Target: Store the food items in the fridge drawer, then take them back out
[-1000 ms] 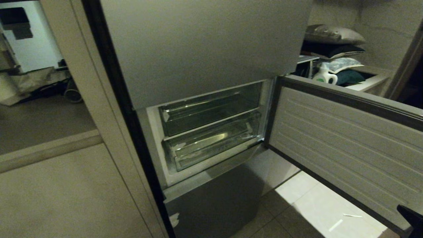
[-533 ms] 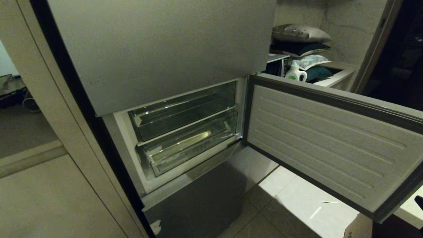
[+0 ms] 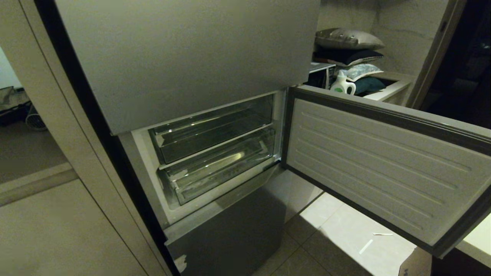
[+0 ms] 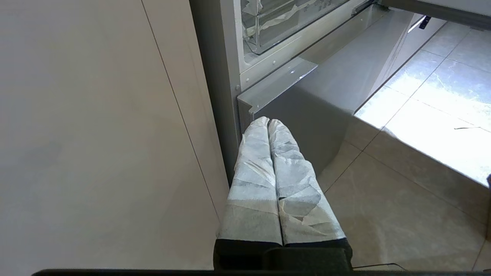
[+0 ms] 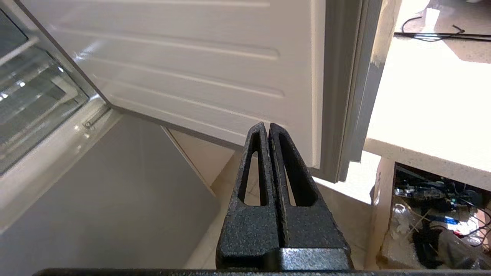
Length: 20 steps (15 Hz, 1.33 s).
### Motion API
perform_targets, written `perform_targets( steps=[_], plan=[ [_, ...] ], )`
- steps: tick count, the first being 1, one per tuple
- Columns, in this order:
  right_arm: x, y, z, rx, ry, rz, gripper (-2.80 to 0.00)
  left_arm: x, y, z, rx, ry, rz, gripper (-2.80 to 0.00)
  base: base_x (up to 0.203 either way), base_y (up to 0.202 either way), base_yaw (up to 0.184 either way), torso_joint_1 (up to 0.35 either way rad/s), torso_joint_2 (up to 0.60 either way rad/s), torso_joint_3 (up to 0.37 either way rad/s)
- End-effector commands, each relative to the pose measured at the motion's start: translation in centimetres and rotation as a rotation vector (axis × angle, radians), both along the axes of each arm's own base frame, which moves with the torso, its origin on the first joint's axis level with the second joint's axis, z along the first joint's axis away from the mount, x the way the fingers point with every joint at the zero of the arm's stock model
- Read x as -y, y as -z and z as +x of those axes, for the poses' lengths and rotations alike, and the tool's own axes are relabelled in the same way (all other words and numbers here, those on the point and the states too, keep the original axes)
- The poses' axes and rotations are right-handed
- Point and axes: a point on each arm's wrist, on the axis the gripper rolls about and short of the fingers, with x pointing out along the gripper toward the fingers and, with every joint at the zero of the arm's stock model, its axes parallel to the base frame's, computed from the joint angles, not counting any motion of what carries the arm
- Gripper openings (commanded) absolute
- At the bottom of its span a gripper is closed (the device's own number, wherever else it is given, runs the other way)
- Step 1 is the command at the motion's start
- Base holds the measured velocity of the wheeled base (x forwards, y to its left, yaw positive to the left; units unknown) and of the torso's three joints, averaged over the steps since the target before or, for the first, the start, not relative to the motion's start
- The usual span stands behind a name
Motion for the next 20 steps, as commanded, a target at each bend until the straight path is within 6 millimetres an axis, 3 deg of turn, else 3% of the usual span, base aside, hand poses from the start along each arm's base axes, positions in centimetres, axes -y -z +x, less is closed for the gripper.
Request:
perform_targets(
  steps=[1, 6, 12, 17, 20],
  plan=[
    [0.0, -0.1, 0.3, -0.019, 0.003, 0.009, -2.8, 0.0, 0.0, 0.0, -0.002, 0.0, 0.0, -2.8, 0.0, 0.0, 0.0, 0.0, 0.0, 0.0],
    [0.1, -1.1, 1.0, -0.065, 0.009, 0.017, -2.8, 0.0, 0.0, 0.0, -0.002, -0.002, 0.001, -2.8, 0.0, 0.0, 0.0, 0.0, 0.0, 0.0],
    [0.3, -0.5, 1.8, -0.107, 0.023, 0.063, -2.8, -0.1, 0.0, 0.0, -0.003, -0.025, -0.02, -2.8, -0.009, 0.0, 0.0, 0.002, 0.0, 0.0],
    [0.3, 0.4, 1.8, -0.148, 0.023, 0.077, -2.8, -0.1, 0.0, 0.0, -0.002, -0.048, -0.047, -2.8, -0.186, 0.0, 0.001, 0.003, 0.0, 0.002],
    [0.3, -0.3, 2.0, -0.128, 0.023, 0.073, -2.8, -0.1, 0.0, 0.0, -0.002, -0.048, -0.045, -2.8, -0.148, 0.0, 0.002, -0.006, 0.0, 0.001]
  ],
)
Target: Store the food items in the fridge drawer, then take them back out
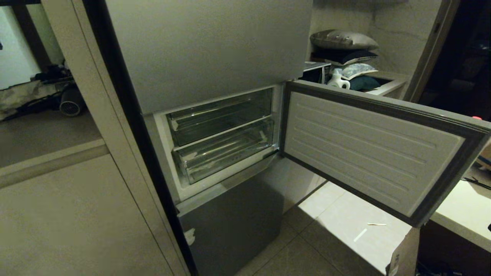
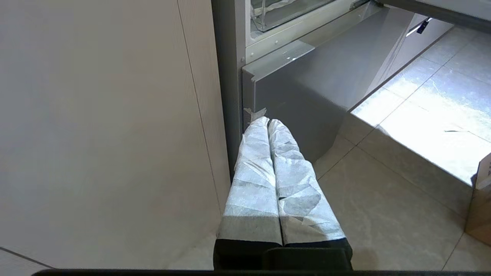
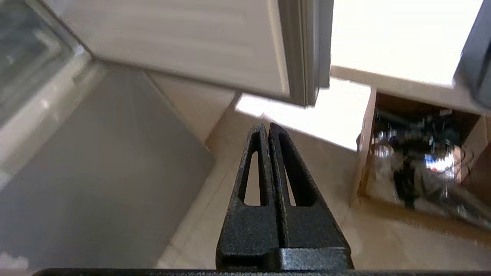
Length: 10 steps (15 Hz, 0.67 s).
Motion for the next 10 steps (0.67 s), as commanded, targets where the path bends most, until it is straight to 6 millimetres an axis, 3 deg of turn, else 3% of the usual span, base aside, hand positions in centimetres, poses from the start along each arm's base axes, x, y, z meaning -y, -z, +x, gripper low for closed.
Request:
perform_targets(
  steps=[1, 4, 7, 10],
  plan=[
    [0.1, -0.5, 0.6, 0.006, 0.005, 0.0, -2.8, 0.0, 0.0, 0.0, -0.002, -0.001, 0.0, -2.8, 0.0, 0.0, 0.0, 0.0, 0.0, 0.0],
    [0.4, -0.4, 1.6, -0.026, 0.017, 0.013, -2.8, 0.0, 0.0, 0.0, -0.002, 0.0, 0.0, -2.8, 0.0, 0.0, 0.0, 0.0, 0.0, 0.0],
    [0.9, -1.8, 3.3, 0.007, 0.062, 0.049, -2.8, 0.0, 0.0, 0.0, -0.002, -0.001, 0.0, -2.8, 0.0, 0.0, 0.0, 0.0, 0.0, 0.0],
    [3.2, -2.6, 3.9, 0.02, 0.213, 0.051, -2.8, 0.0, 0.0, 0.0, -0.002, 0.0, 0.0, -2.8, 0.0, 0.0, 0.0, 0.0, 0.0, 0.0]
  ],
)
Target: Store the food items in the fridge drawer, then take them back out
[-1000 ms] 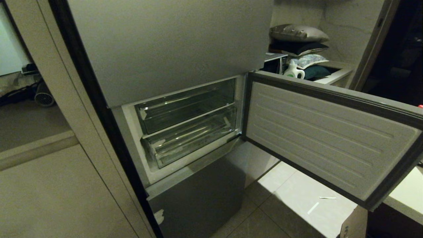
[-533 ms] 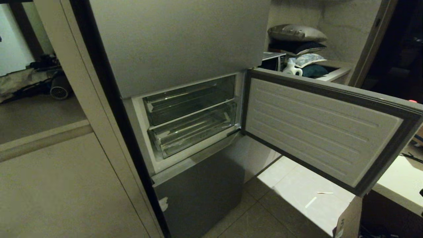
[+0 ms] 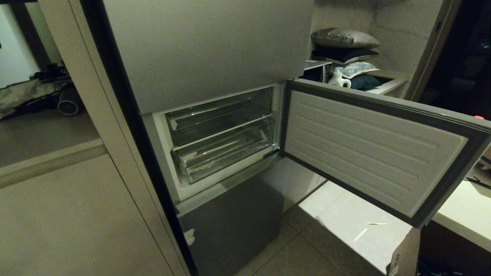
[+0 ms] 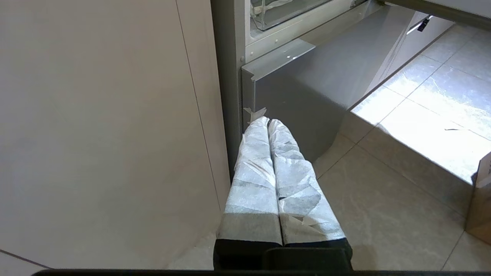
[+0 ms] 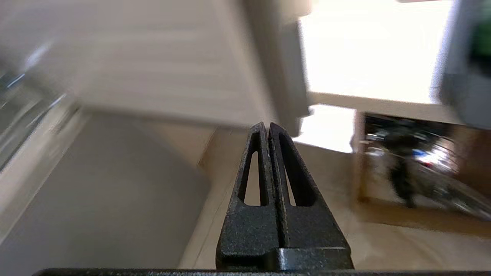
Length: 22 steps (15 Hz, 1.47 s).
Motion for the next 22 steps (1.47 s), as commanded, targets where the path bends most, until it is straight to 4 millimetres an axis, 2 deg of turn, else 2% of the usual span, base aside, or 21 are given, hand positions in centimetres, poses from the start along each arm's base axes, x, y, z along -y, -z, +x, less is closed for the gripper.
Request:
perform_targets(
  steps=[1, 4, 6, 9, 11, 15, 20, 22],
  plan=[
    [2.2, -0.3, 1.0, -0.013, 0.12, 0.013, -2.8, 0.0, 0.0, 0.0, -0.002, -0.001, 0.0, -2.8, 0.0, 0.0, 0.0, 0.0, 0.0, 0.0],
    [6.7, -0.4, 2.2, -0.016, 0.241, 0.058, -2.8, 0.0, 0.0, 0.0, -0.002, 0.0, 0.0, -2.8, 0.0, 0.0, 0.0, 0.0, 0.0, 0.0],
    [9.7, -0.2, 3.7, 0.005, 0.228, 0.079, -2.8, 0.0, 0.0, 0.0, -0.002, -0.002, 0.0, -2.8, 0.0, 0.0, 0.0, 0.0, 0.0, 0.0],
    [12.8, 0.4, 6.4, 0.052, 0.198, 0.059, -2.8, 0.0, 0.0, 0.0, -0.002, 0.0, 0.0, -2.8, 0.0, 0.0, 0.0, 0.0, 0.0, 0.0],
    [14.7, 0.0, 8.0, 0.098, 0.19, 0.027, -2.8, 0.0, 0.0, 0.0, -0.002, -0.001, 0.0, -2.8, 0.0, 0.0, 0.0, 0.0, 0.0, 0.0],
    [17.1, 0.2, 10.9, 0.125, 0.063, 0.044, -2.8, 0.0, 0.0, 0.0, -0.002, 0.0, 0.0, -2.8, 0.0, 0.0, 0.0, 0.0, 0.0, 0.0],
    [18.7, 1.1, 13.0, 0.134, -0.045, 0.083, -2.8, 0.0, 0.0, 0.0, -0.002, 0.0, 0.0, -2.8, 0.0, 0.0, 0.0, 0.0, 0.0, 0.0],
    [18.9, 0.9, 13.4, 0.146, -0.071, 0.08, -2.8, 0.0, 0.0, 0.0, -0.002, 0.0, 0.0, -2.8, 0.0, 0.0, 0.0, 0.0, 0.0, 0.0]
  ],
)
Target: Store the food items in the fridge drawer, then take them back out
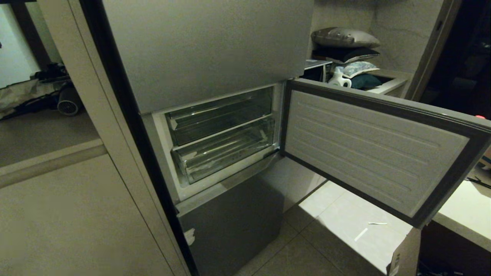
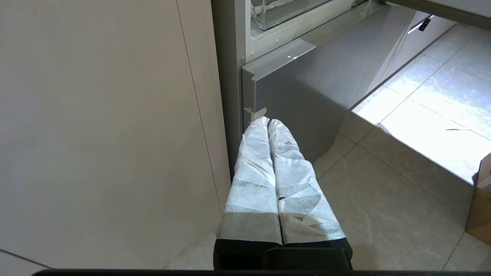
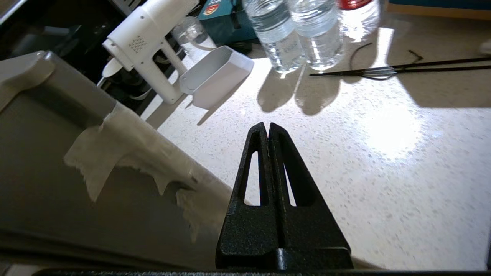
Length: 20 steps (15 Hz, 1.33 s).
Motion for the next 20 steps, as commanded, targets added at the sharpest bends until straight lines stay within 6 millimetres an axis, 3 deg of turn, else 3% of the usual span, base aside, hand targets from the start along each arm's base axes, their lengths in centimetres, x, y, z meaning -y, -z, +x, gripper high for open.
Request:
perform_targets(
  steps=[1, 9, 20],
  plan=[
    [0.6, 0.3, 0.7, 0.006, -0.027, 0.003, -2.8, 0.0, 0.0, 0.0, -0.002, -0.002, 0.0, -2.8, 0.0, 0.0, 0.0, 0.0, 0.0, 0.0],
    [1.2, 0.9, 1.8, 0.018, -0.168, 0.024, -2.8, 0.0, 0.0, 0.0, -0.002, 0.0, 0.0, -2.8, 0.0, 0.0, 0.0, 0.0, 0.0, 0.0],
    [1.5, 0.9, -0.7, 0.039, -0.355, 0.071, -2.8, 0.0, 0.0, 0.0, -0.002, 0.0, 0.0, -2.8, 0.0, 0.0, 0.0, 0.0, 0.0, 0.0]
  ],
)
